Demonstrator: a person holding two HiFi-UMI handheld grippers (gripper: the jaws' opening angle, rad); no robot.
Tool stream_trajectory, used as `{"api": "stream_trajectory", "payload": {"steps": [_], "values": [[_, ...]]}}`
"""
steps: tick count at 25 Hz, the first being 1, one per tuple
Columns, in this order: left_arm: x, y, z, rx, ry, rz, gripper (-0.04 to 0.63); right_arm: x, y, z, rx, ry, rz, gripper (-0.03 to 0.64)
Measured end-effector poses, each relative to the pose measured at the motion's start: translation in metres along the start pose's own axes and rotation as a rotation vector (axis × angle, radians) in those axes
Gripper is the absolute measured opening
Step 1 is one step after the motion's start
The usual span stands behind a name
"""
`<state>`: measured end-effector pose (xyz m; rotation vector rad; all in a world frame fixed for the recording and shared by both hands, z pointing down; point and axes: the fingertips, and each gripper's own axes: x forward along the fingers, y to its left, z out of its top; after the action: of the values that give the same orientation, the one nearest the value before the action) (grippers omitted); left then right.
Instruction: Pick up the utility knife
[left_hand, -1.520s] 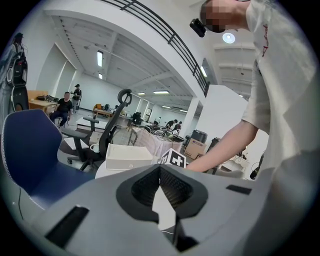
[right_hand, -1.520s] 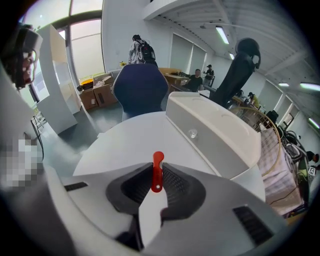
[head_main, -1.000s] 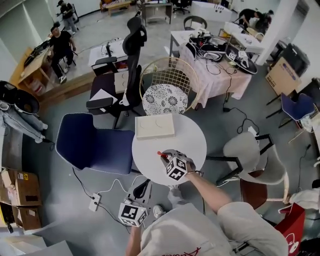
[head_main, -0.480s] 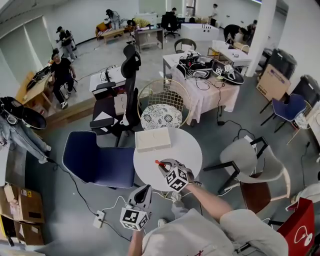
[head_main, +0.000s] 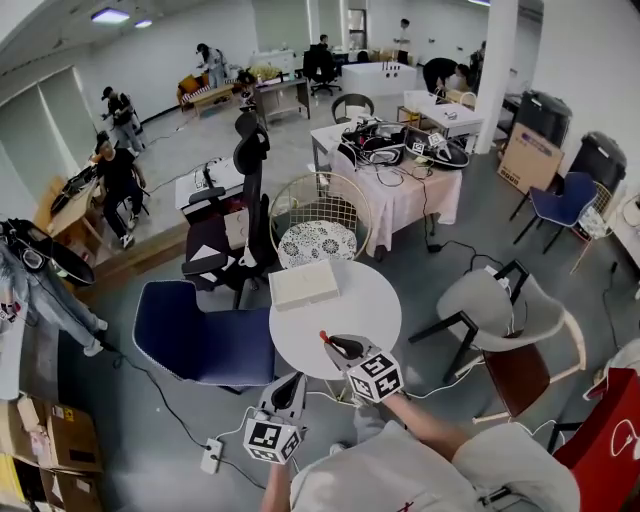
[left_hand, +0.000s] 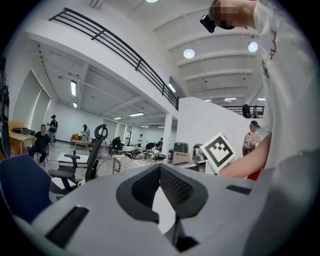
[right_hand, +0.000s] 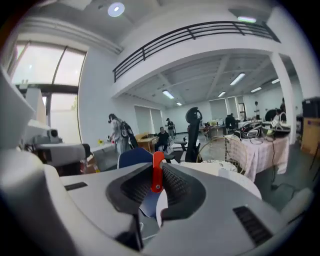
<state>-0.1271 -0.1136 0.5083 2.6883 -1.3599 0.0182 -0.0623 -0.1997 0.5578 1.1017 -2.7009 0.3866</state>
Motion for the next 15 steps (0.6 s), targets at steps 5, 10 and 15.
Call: {"api": "stream_trajectory", "payload": {"steps": [5,10,15], "values": [[-0.013,-0.012,-0.009,-0.017,-0.007,-0.024,0.012,-0.048,0.032,0.006,0.025,-0.127,0.033,0.067],[-0.018,-0.027,-0.014,-0.034,-0.011,-0.048,0.012,-0.072,0.052,0.002,-0.048,-0.124,0.010,0.067],[-0.021,-0.042,-0.012,-0.040,-0.007,-0.059,0.012,-0.090,0.055,-0.001,-0.046,-0.117,-0.011,0.067]]}}
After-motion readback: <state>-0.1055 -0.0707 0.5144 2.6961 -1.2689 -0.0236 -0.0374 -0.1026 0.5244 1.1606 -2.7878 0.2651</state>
